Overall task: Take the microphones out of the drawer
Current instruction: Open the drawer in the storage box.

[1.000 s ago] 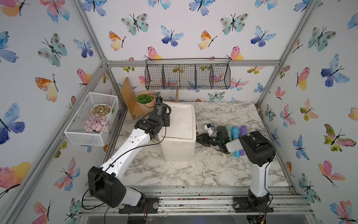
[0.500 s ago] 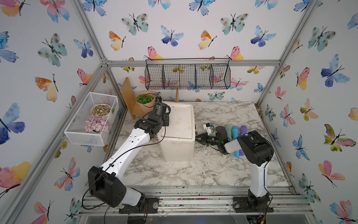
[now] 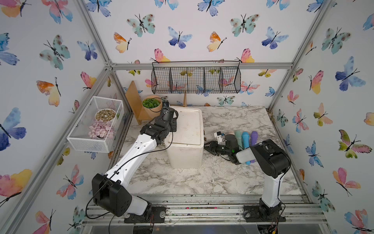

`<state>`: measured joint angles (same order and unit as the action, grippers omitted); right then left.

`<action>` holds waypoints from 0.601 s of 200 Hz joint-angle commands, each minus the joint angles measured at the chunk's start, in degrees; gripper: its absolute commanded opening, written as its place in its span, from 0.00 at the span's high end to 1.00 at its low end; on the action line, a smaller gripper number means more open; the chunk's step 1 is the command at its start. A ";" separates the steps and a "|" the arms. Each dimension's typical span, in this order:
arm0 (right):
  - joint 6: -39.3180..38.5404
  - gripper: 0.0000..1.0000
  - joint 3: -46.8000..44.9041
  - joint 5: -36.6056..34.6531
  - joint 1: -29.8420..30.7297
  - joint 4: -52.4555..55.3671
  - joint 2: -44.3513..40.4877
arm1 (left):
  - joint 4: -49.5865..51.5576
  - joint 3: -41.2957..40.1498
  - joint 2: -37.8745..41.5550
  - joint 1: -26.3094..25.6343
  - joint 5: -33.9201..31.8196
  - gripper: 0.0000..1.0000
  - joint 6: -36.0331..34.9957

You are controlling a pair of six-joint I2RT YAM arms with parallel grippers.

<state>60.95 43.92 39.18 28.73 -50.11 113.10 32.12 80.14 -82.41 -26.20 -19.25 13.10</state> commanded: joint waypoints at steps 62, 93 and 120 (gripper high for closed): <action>16.27 0.51 -3.23 -10.17 5.75 -21.72 4.66 | 1.15 -1.49 -2.72 -0.79 2.03 1.00 -0.75; 21.73 0.51 -1.92 -13.41 8.72 -27.51 7.30 | 1.01 -1.30 -3.02 -0.85 2.48 1.00 -0.54; 25.88 0.52 -1.42 -16.07 10.76 -32.33 9.21 | 1.02 -1.33 -3.05 -0.80 2.58 1.00 -0.43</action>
<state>81.89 40.62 22.22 34.15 -72.34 120.70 32.18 80.16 -82.41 -25.87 -19.27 13.34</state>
